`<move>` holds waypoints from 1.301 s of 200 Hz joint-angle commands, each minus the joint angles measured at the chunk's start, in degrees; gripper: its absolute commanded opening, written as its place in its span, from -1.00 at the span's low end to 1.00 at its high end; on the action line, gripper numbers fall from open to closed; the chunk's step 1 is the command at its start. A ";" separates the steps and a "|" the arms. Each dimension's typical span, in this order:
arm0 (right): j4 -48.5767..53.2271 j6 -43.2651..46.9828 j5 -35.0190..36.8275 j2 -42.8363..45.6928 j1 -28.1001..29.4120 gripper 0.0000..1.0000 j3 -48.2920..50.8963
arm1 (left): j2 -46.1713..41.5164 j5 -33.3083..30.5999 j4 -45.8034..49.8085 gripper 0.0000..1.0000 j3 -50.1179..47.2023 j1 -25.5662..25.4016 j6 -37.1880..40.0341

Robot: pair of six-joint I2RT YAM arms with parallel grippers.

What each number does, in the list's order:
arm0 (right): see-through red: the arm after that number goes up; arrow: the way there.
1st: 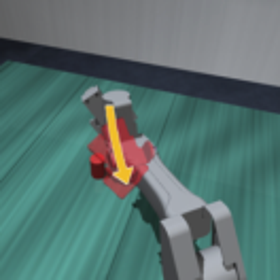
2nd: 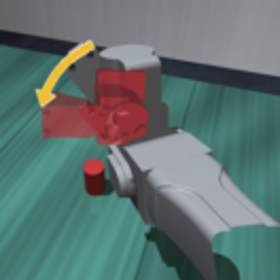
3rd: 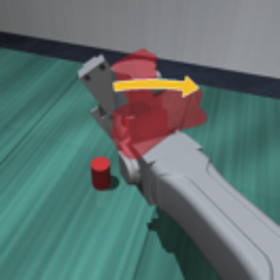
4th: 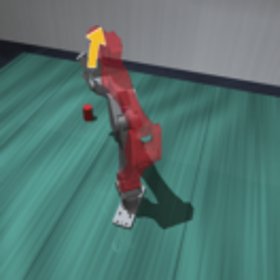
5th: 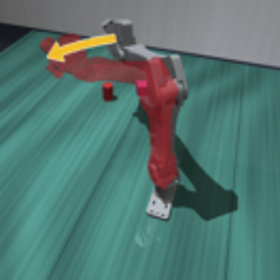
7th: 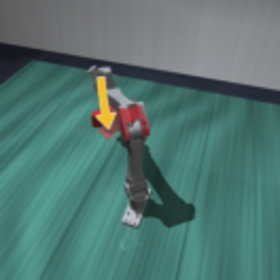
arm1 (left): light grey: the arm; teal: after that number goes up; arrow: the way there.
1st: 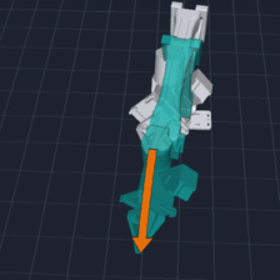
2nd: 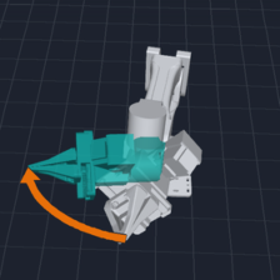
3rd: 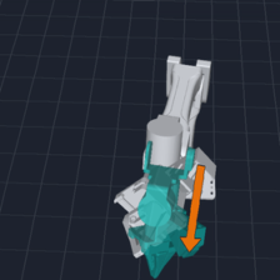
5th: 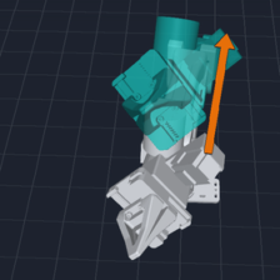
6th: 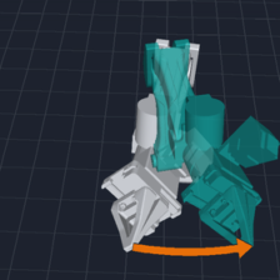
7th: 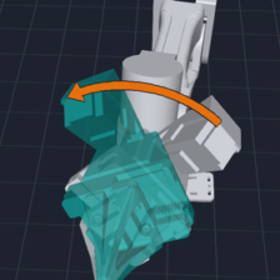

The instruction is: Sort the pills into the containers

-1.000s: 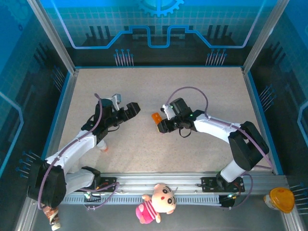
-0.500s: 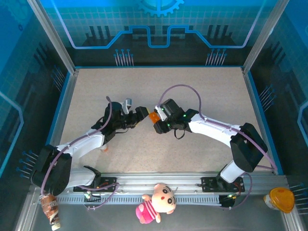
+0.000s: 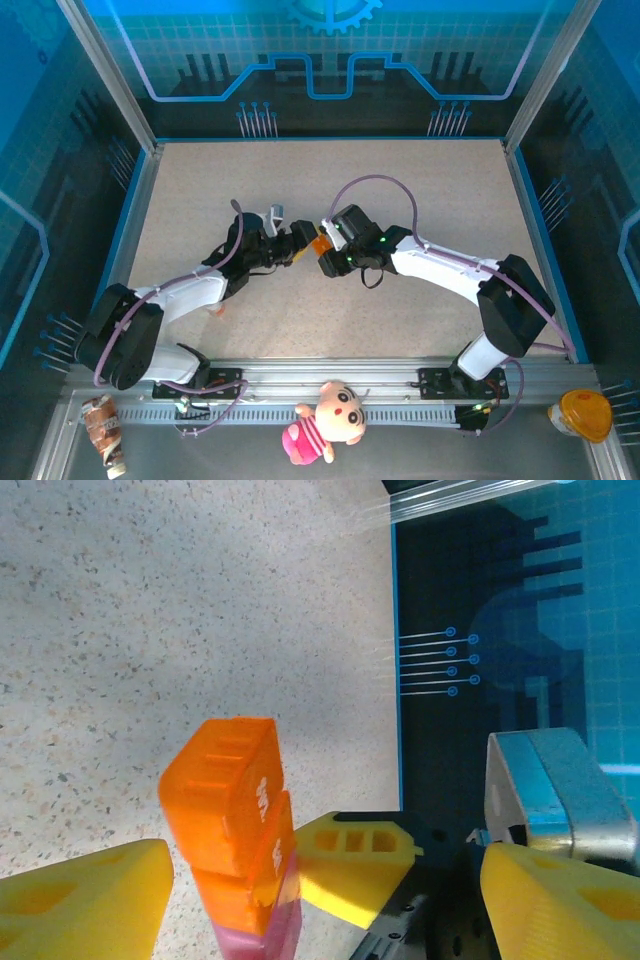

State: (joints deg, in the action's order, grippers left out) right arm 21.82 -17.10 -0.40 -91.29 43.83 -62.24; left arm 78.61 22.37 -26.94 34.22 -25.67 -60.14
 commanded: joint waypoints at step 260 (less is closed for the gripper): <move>-0.73 -2.22 1.12 -3.11 0.97 -0.24 -0.79 | -1.88 -1.71 -6.47 0.64 -1.03 -2.55 -5.35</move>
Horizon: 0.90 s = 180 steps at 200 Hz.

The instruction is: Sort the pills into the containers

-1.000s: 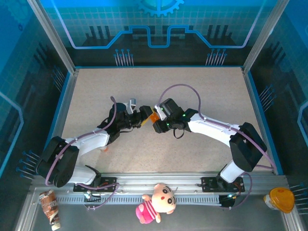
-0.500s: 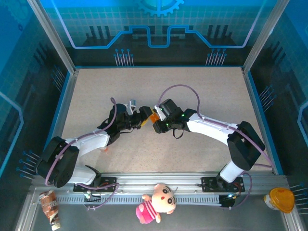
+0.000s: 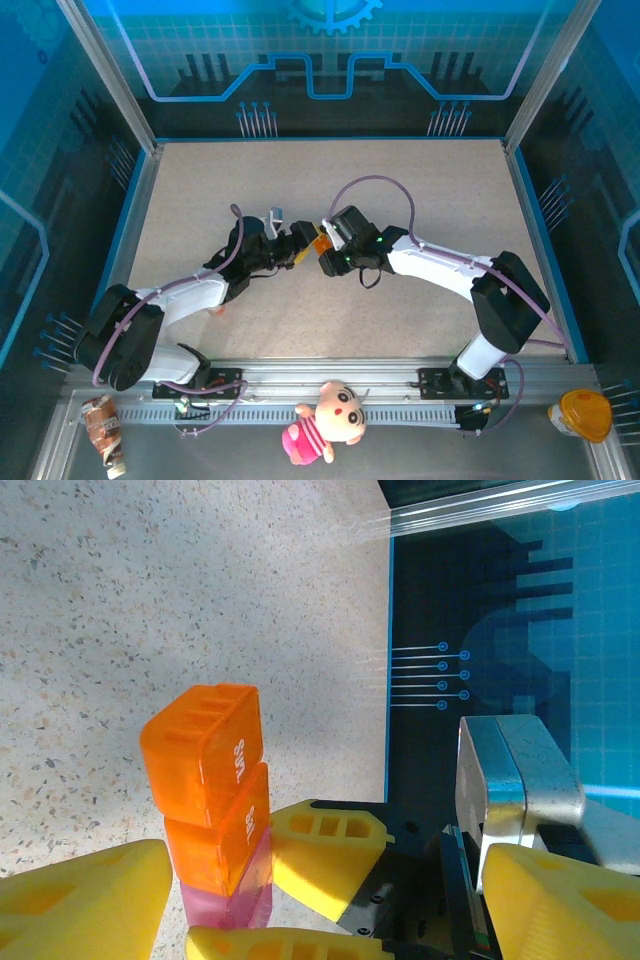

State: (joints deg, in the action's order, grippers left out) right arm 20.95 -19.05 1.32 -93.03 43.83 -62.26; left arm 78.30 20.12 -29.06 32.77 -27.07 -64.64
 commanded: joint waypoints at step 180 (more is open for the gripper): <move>-4.95 -4.42 -7.89 1.36 -2.12 -0.25 2.72 | -0.85 -8.53 -16.19 0.70 -6.38 -1.28 -10.28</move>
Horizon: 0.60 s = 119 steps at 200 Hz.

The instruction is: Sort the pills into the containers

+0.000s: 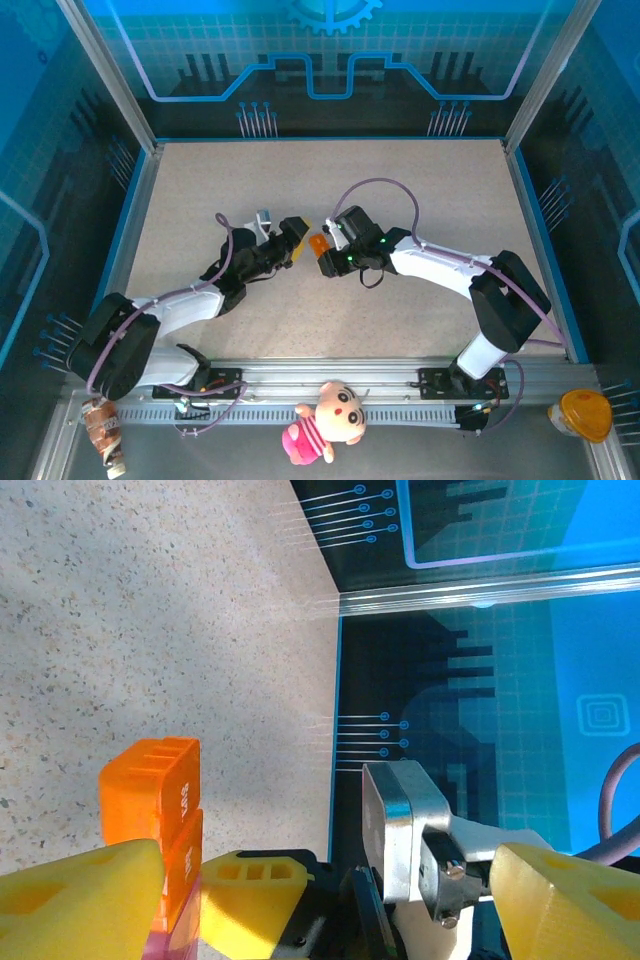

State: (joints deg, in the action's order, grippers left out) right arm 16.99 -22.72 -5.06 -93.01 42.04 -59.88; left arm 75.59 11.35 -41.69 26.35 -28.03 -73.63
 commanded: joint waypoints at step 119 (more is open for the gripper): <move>-1.89 -1.27 -2.16 1.09 0.58 -0.25 0.53 | 4.04 0.77 -5.35 0.70 0.99 -0.33 -1.95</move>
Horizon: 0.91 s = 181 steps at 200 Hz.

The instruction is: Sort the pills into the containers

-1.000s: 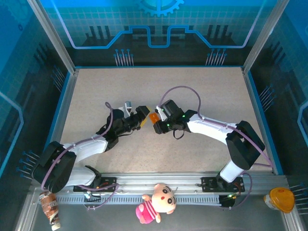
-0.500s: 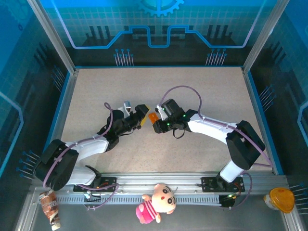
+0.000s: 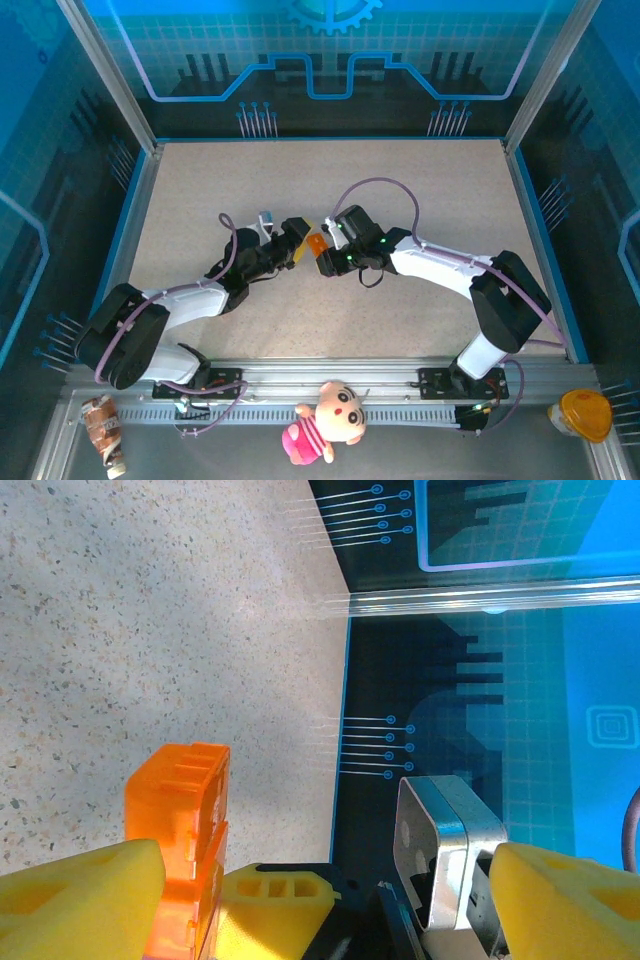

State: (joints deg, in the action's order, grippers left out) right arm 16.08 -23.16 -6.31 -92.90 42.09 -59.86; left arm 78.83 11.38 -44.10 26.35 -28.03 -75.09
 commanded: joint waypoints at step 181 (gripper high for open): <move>0.09 0.27 1.94 -1.98 1.95 -0.26 0.07 | -1.75 0.33 -1.81 0.70 4.77 -1.67 -1.53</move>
State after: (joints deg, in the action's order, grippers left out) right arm 15.84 -23.11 -5.13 -94.43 43.18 -59.86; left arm 79.02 11.42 -44.38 29.34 -29.15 -75.64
